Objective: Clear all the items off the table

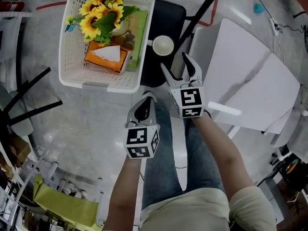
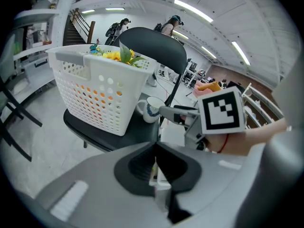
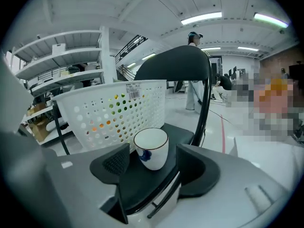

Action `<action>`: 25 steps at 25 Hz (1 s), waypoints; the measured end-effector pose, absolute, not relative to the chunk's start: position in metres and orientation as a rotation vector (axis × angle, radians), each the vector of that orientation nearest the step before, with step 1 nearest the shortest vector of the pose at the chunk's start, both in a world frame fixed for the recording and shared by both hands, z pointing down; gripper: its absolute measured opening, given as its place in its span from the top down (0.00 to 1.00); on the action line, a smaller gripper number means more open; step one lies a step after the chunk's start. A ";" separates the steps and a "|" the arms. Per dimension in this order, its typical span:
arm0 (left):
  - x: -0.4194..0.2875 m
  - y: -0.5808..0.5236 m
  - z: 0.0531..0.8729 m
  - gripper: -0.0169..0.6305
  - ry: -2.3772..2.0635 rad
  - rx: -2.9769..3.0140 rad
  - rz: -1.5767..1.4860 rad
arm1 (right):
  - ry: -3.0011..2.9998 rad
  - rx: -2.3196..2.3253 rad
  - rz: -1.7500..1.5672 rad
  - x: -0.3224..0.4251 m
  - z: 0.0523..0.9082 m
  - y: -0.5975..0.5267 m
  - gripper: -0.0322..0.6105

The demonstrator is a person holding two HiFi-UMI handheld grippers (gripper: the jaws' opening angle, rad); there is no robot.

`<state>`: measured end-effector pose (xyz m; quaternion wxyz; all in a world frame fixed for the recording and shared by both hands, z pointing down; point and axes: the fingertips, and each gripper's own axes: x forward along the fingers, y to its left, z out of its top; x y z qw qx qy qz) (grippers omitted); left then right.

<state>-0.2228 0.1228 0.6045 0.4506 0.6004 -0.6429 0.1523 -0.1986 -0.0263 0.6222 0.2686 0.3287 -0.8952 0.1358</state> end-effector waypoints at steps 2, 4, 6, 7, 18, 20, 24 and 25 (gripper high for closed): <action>-0.221 0.124 0.601 0.96 -1.604 1.481 0.365 | -2.420 0.893 0.374 -0.193 0.613 -0.022 0.52; -0.220 0.126 0.598 0.96 -1.619 1.475 0.355 | -2.425 0.892 0.396 -0.189 0.605 -0.017 0.60; -0.219 0.129 0.595 0.96 -1.633 1.471 0.351 | -2.424 0.896 0.420 -0.185 0.597 -0.012 0.71; -0.217 0.130 0.592 0.96 -1.640 1.471 0.349 | -2.421 0.903 0.426 -0.182 0.592 -0.009 0.79; -0.204 0.142 0.543 0.96 -1.707 1.475 0.309 | -2.384 0.880 0.442 -0.149 0.535 0.024 0.95; -0.201 0.144 0.530 0.96 -1.711 1.481 0.304 | -2.387 0.846 0.438 -0.145 0.520 0.033 0.95; -0.197 0.147 0.504 0.96 -1.723 1.492 0.313 | -2.401 0.803 0.439 -0.139 0.487 0.045 0.95; -0.196 0.148 0.498 0.96 -1.726 1.496 0.320 | -2.405 0.795 0.436 -0.138 0.479 0.048 0.95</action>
